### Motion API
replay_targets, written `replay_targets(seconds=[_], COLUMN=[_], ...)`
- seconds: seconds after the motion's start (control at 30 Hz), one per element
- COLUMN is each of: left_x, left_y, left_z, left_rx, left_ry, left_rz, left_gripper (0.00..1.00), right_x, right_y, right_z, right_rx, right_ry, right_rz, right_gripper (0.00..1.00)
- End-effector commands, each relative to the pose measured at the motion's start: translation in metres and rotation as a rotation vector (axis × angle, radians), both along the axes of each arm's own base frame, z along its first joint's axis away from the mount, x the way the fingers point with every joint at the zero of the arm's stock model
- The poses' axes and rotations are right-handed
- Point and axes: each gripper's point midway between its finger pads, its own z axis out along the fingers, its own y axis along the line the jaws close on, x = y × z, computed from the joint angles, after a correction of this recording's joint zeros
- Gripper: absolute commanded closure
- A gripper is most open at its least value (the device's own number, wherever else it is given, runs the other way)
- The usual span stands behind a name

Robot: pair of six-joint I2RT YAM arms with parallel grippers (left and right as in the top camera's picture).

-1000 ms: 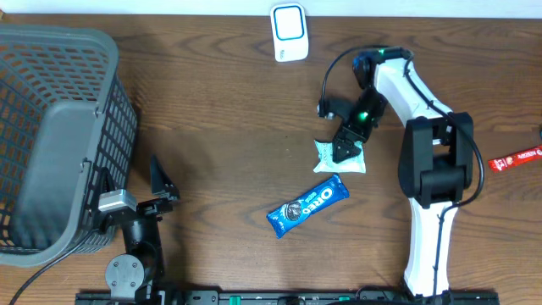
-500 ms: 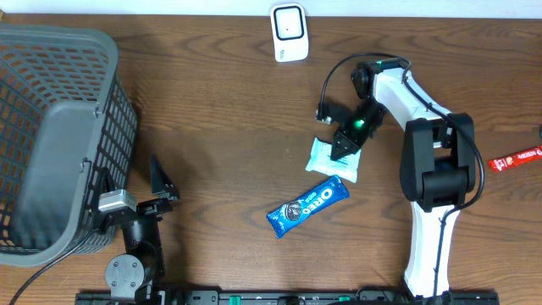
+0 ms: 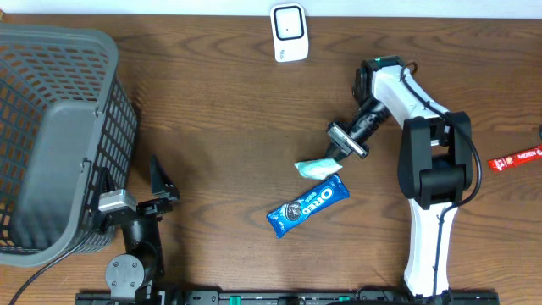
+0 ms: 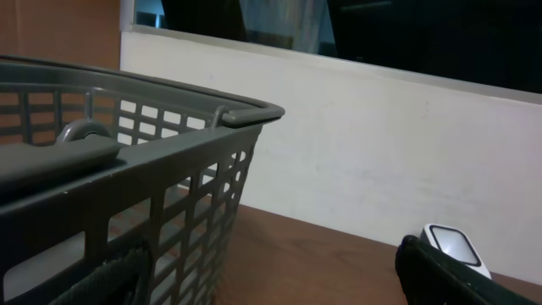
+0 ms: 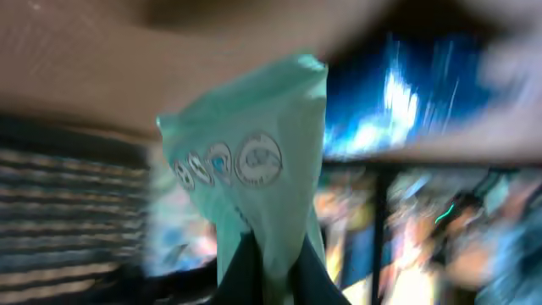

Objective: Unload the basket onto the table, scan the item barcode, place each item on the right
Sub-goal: 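Lift the wipes pack and move it toward the scanner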

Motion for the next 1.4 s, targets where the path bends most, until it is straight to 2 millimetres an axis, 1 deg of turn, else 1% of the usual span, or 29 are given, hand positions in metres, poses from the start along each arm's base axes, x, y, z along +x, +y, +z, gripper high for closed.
replay_targets(seconds=[0.0,0.17,0.23,0.33,0.47,0.63,0.67,0.8,0.93,1.03,1.23,1.37], left_x=[-0.001,-0.001,-0.001,-0.001,-0.001,-0.001,-0.001,-0.001,-0.001,-0.001,-0.001,-0.001], left_y=[0.0,0.0,0.0,0.0,0.0,0.0,0.0,0.0,0.0,0.0,0.0,0.0], left_z=[0.002,0.002,0.002,0.002,0.002,0.002,0.002,0.002,0.002,0.002,0.002,0.002], left_rx=[-0.007,-0.007,-0.007,-0.007,-0.007,-0.007,-0.007,-0.007,-0.007,-0.007,-0.007,-0.007], left_ry=[-0.011,-0.011,-0.01,-0.01,-0.01,-0.011,-0.01,-0.01,-0.011,-0.01,-0.011,-0.01], left_rz=[-0.003,-0.003,-0.003,-0.003,-0.003,-0.003,-0.003,-0.003,-0.003,-0.003,-0.003,-0.003], left_gripper=[0.08,0.08,0.08,0.08,0.08,0.08,0.08,0.08,0.08,0.08,0.08,0.08], right_x=[0.016,0.027,0.035,0.046,0.05,0.052,0.053,0.054,0.051,0.052,0.052,0.054], right_y=[0.03,0.037,0.044,0.051,0.054,0.053,0.052,0.048,0.036,0.028,0.009,0.003], right_z=[0.025,0.038,0.049,0.064,0.07,0.071,0.071,0.069,0.059,0.054,0.041,0.04], right_rx=[0.085,0.139,0.144,0.214,0.209,0.16,0.124,0.022,-0.141,-0.225,-0.343,-0.332], right_ry=[0.175,0.254,0.383,0.454,0.54,0.639,0.707,0.86,0.991,1.065,1.1,1.084], right_rz=[-0.234,-0.34,-0.443,-0.516,-0.565,-0.607,-0.637,-0.7,-0.764,-0.811,-0.872,-0.878], right_gripper=[0.98,0.98,0.98,0.98,0.98,0.98,0.98,0.99,0.99,0.98,0.98,0.98])
